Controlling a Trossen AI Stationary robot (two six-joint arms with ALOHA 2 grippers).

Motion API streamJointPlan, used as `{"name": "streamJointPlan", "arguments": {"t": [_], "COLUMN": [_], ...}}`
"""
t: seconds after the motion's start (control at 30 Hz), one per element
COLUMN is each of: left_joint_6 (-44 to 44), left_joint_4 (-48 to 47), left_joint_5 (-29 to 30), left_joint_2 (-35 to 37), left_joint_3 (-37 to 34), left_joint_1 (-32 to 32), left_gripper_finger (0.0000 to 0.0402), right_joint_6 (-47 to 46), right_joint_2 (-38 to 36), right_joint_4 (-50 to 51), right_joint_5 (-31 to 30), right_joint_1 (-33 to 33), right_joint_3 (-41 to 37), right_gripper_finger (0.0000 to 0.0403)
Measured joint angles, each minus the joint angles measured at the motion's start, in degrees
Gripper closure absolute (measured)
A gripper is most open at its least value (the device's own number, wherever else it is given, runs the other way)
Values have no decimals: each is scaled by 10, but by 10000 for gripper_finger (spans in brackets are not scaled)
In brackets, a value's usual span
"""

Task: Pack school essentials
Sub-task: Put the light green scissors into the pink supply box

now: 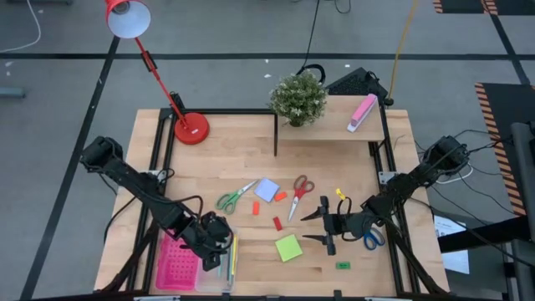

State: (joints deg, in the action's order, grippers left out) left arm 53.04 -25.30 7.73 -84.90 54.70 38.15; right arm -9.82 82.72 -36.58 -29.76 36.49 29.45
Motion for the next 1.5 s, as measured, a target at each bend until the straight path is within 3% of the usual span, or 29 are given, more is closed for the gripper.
{"name": "streamJointPlan", "arguments": {"t": [0.2,0.5,0.7,0.9,1.27,1.5], "left_joint_6": [-29,-98,-153,-228,-257,-223], "left_joint_4": [0,-9,-25,-36,-48,-41], "left_joint_5": [27,202,262,255,234,227], "left_joint_2": [0,0,0,0,0,0], "left_joint_3": [0,0,0,0,0,0], "left_joint_1": [0,5,-24,-64,-123,-158], "left_gripper_finger": [235,259,272,275,275,275], "right_joint_6": [0,0,0,22,84,107], "right_joint_2": [0,0,0,0,0,0], "right_joint_4": [3,15,65,91,106,91], "right_joint_5": [0,-22,-32,-15,195,195], "right_joint_1": [0,-16,-56,-120,-257,-275], "right_joint_3": [0,0,0,0,0,0], "right_gripper_finger": [170,170,170,170,170,170]}}
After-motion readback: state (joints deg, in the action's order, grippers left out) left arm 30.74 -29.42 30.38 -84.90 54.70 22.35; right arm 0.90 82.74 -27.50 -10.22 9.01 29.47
